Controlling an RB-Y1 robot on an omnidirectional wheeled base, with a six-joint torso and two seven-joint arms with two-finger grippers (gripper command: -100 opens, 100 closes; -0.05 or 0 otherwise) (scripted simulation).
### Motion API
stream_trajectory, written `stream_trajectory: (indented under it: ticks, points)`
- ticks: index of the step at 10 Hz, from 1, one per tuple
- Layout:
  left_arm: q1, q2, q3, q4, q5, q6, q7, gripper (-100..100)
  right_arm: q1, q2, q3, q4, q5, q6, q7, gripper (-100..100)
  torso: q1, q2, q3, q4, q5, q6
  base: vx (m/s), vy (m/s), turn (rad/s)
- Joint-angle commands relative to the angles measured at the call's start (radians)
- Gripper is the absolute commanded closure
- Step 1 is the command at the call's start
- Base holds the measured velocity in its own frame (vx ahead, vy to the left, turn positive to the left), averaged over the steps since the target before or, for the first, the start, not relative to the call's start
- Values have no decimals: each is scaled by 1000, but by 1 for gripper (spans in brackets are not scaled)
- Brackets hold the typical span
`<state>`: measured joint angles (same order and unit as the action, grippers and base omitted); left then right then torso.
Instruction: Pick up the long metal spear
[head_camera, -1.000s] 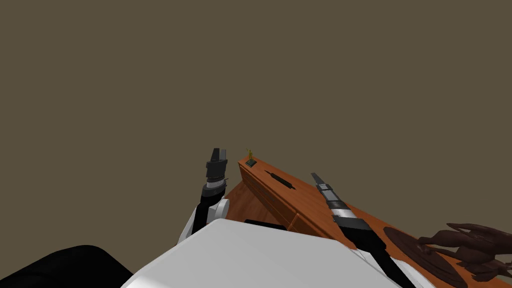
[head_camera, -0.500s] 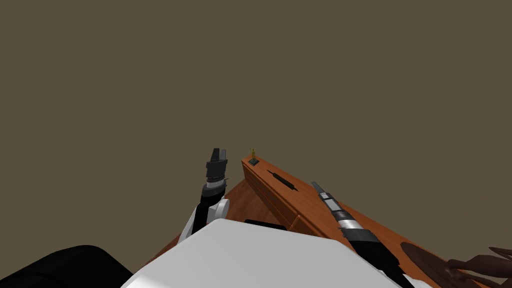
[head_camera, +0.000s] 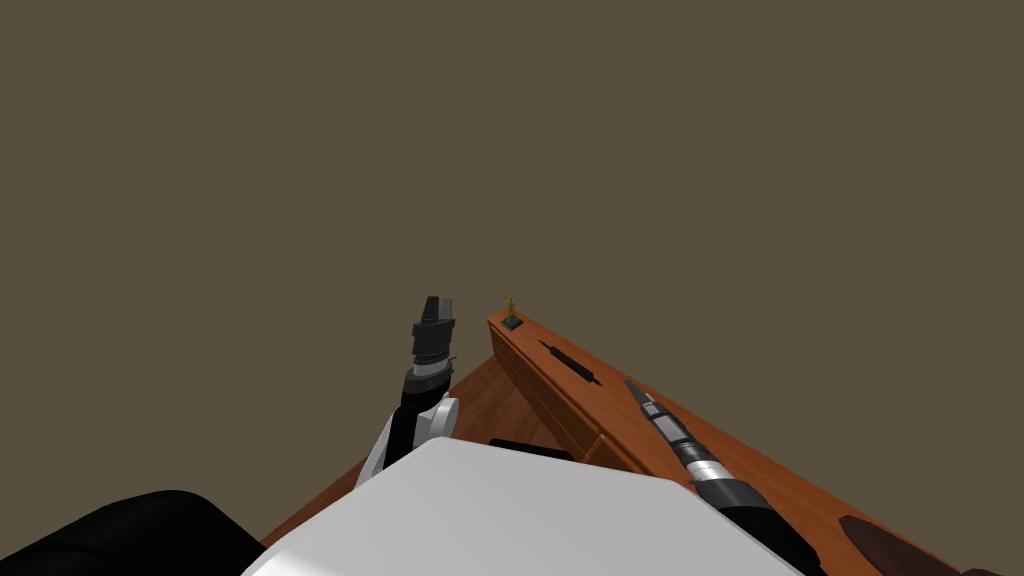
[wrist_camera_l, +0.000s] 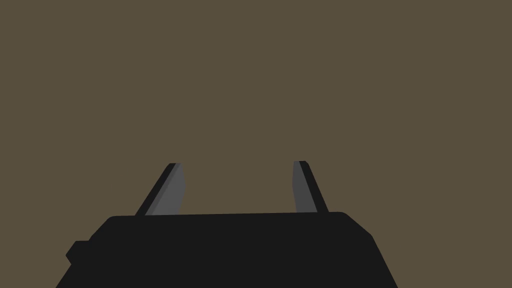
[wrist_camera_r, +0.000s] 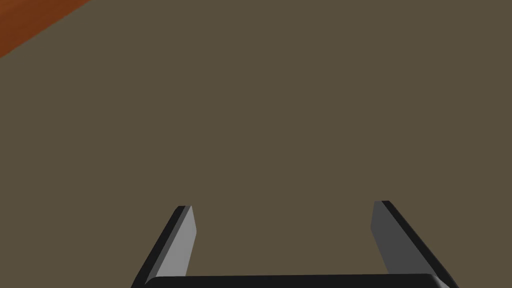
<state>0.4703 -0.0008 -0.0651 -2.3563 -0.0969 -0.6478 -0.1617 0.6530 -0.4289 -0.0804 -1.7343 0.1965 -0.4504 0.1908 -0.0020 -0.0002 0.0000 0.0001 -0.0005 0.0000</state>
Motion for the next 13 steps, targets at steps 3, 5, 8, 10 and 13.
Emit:
stream_trajectory:
  ticks: [3, 5, 8, 10, 13]
  points:
    - [0, 0, 0, 0, 0, 0, 0, 0, -14, -49, 24, 121, 28, 1, 23, -100, 0, -1, 0, 0, 0, 1, -10, -10, 102]
    - [0, 0, 0, 0, 0, 0, 0, 0, -14, -49, 24, 157, 28, 1, 23, -100, 1, -1, -1, 0, 0, 0, -3, -5, 105]
    - [0, 0, 0, 0, 0, 0, 0, 0, -10, -77, 43, 231, 47, -1, 38, -100, 1, -2, -1, 0, 0, 0, 1, 1, 131]
    - [0, 0, 0, 0, 0, 0, 0, 0, -7, -104, 64, 284, 66, -3, 54, -100, 2, -2, -1, 0, 0, 0, 10, 7, 197]
    - [0, 0, 0, 0, 0, 0, 0, 0, -6, -129, 87, 368, 85, -5, 70, -100, 2, -3, -2, 0, 0, 0, 17, 5, 135]
